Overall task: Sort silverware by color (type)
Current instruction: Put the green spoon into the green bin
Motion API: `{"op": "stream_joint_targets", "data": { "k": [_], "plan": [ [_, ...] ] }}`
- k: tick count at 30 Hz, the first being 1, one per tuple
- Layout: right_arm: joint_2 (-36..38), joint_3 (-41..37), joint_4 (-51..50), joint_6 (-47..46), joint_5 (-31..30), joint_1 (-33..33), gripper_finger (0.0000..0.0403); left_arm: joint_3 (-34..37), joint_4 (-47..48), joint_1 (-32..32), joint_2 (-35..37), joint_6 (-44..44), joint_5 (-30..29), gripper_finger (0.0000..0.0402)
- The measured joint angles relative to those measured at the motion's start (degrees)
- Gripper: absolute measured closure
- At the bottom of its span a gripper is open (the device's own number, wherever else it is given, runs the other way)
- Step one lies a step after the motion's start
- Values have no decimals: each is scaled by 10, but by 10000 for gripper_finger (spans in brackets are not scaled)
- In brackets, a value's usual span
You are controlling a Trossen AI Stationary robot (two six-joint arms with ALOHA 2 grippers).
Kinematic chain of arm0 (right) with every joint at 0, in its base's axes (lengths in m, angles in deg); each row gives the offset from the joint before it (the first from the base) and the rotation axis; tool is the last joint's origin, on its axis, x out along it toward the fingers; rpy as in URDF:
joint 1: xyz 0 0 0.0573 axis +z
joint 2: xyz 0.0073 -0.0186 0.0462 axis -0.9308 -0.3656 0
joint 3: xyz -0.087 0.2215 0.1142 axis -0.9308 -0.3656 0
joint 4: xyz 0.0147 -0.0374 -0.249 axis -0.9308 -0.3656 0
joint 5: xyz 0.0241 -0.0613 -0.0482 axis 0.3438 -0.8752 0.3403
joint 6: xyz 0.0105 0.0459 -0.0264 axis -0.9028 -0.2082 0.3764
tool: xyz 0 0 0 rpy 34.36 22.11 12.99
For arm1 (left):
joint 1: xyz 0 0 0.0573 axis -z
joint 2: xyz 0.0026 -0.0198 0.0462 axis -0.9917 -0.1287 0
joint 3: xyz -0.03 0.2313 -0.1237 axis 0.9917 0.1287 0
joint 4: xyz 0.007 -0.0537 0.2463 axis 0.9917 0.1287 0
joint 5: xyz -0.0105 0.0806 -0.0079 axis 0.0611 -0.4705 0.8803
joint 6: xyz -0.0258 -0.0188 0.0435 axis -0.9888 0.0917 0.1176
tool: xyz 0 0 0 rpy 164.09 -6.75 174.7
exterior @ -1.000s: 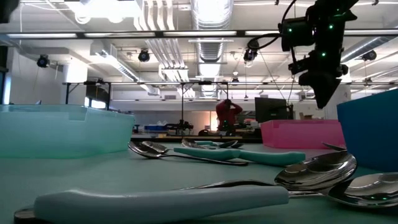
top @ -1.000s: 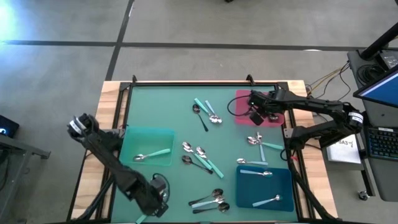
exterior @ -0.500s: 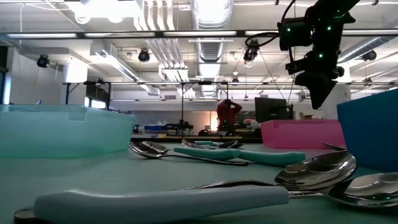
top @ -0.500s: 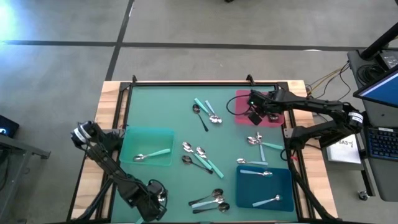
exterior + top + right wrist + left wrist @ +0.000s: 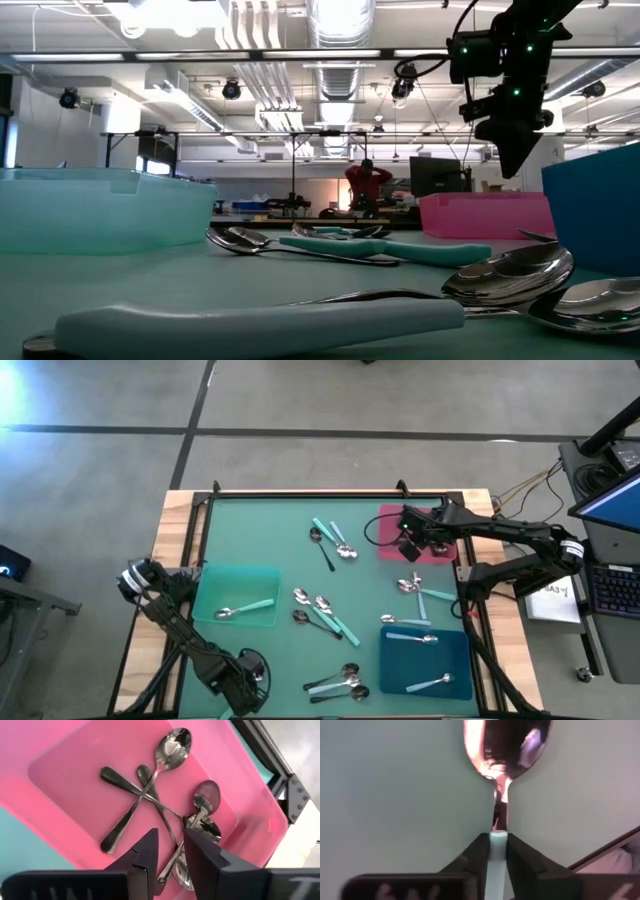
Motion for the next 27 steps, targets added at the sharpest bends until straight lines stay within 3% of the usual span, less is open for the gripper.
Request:
{"op": "stream_joint_targets", "data": {
  "k": [5,11,15,19,23,27],
  "plan": [
    [0,0,-2,35,22,0,334,3,0,-2,17,13,-8,377],
    [1,0,-3,35,54,0,330,-22,64,-14,81,38,-91,378],
    [9,0,0,30,110,0,326,-67,179,-30,120,82,-170,378],
    [23,0,11,7,172,15,330,-128,377,-57,148,114,-233,378],
    [42,0,45,-18,186,68,337,-167,554,-101,166,138,-277,378],
    [58,0,78,-52,183,142,340,-161,567,-163,201,247,-301,378]
  ]
}}
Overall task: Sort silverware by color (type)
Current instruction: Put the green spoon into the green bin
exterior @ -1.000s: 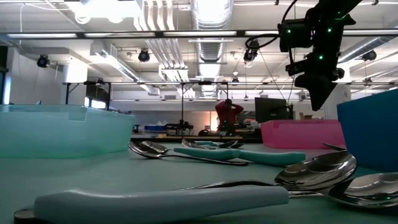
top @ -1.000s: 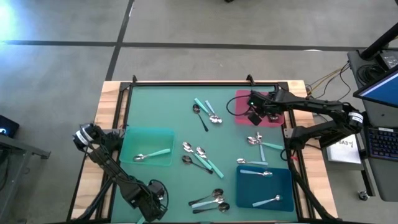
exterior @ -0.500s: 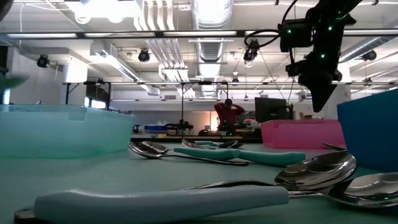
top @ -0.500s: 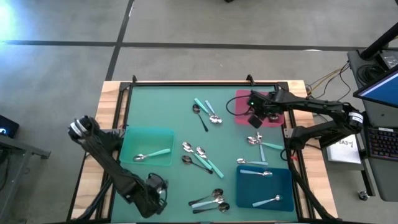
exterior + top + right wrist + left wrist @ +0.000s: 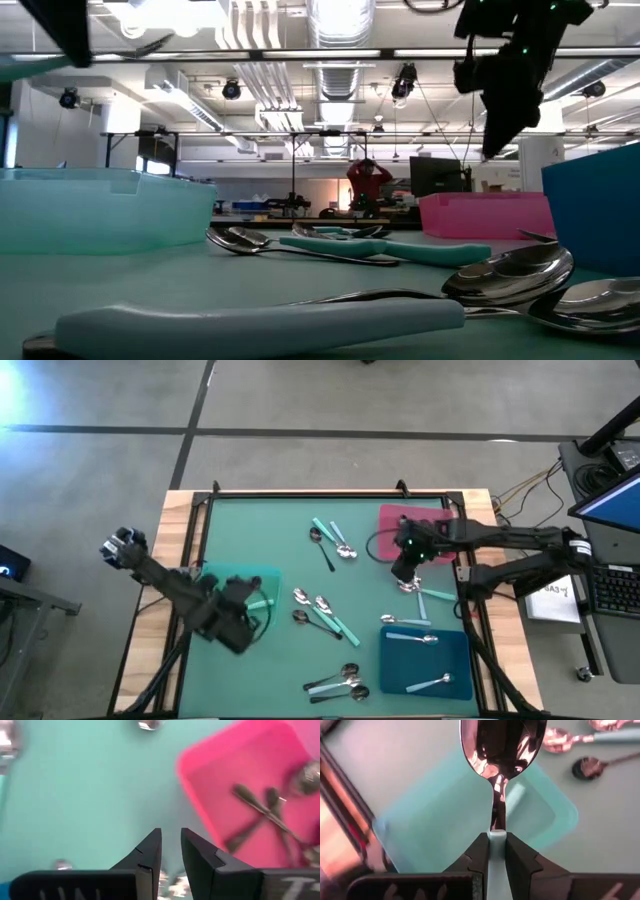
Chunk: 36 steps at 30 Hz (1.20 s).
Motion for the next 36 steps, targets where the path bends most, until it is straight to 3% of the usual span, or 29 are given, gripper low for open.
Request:
{"op": "stream_joint_targets", "data": {
  "k": [6,14,20,28,32,36],
  "plan": [
    [1,0,20,-66,-64,119,340,58,-1,-93,58,120,-24,374],
    [-4,0,24,-166,-92,246,339,164,-35,-137,130,156,23,367],
    [-5,0,28,-238,-124,303,340,195,-79,-137,148,155,23,333],
    [-5,0,27,-266,-153,323,339,194,-100,-137,145,185,25,281],
    [-5,0,27,-250,-155,323,340,194,-214,-137,145,300,25,275],
    [-5,0,25,-242,-211,323,340,194,-394,-137,132,482,26,276]
  ]
}}
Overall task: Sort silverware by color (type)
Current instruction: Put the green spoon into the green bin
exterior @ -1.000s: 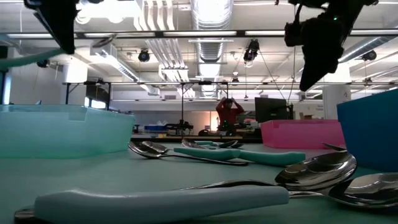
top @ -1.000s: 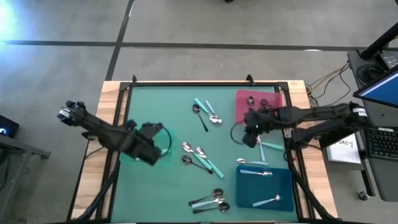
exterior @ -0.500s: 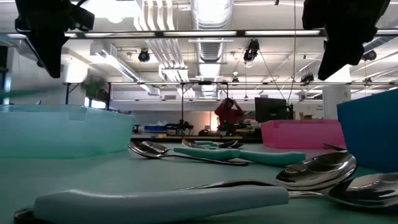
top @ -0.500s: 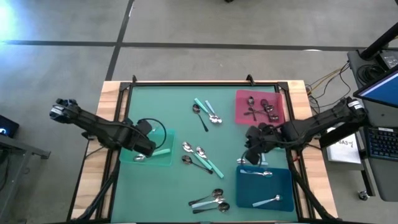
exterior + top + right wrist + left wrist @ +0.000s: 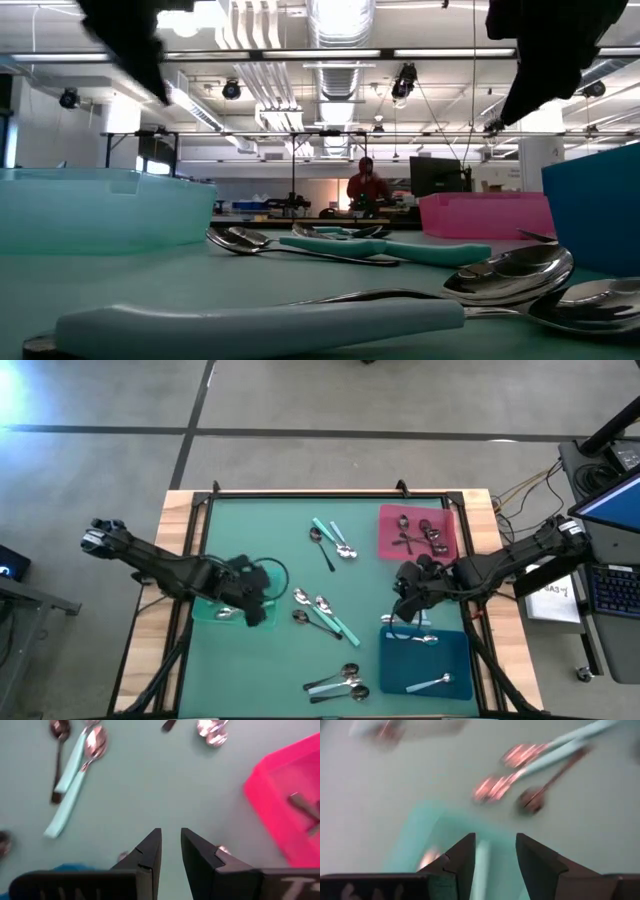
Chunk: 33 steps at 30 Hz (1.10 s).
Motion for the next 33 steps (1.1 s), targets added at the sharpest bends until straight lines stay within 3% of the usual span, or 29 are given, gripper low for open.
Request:
{"op": "stream_joint_targets", "data": {
  "k": [5,8,13,19,27,33],
  "plan": [
    [0,0,-2,28,-37,-1,339,0,-196,-2,-39,236,6,277],
    [0,0,-2,37,-37,-4,340,0,-256,-13,-64,324,41,277],
    [0,0,-2,38,-37,-4,340,0,-261,-63,-121,319,134,277],
    [0,0,-2,45,-36,-4,340,-10,-263,-94,-210,325,193,277],
    [0,-1,-3,43,-35,-4,344,-67,-263,-95,-296,438,201,277],
    [0,-1,-3,38,-30,-4,344,-105,-252,-105,-344,475,262,277]
  ]
}}
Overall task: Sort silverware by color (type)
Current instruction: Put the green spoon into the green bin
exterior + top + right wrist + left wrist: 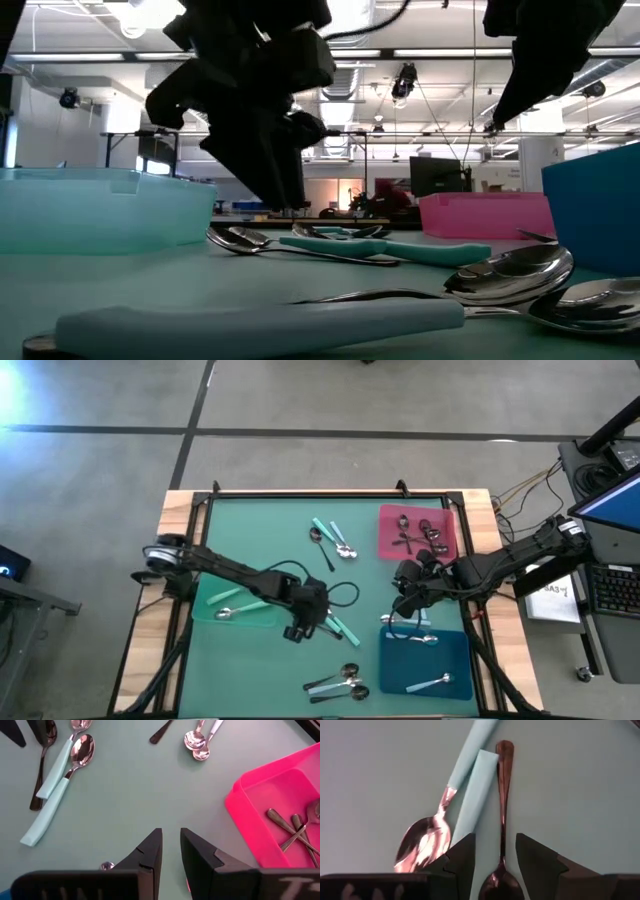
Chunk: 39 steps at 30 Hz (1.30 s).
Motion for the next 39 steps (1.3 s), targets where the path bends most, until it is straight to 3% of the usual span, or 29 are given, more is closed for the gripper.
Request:
{"op": "stream_joint_targets", "data": {
  "k": [12,17,20,25,33,39],
  "plan": [
    [0,0,-3,1,18,0,344,-61,33,-40,-96,11,9,279],
    [0,0,-4,6,19,0,344,-70,59,-39,-112,-15,7,328],
    [0,0,-4,16,19,0,344,-68,69,-40,-102,-34,7,372],
    [0,0,-5,22,19,0,344,-71,120,-42,-67,-42,8,372],
    [0,0,-6,22,14,0,344,-139,188,-43,4,-23,-10,369],
    [0,0,-78,1,13,-1,344,-167,373,-45,54,-63,-96,369]
  ]
}}
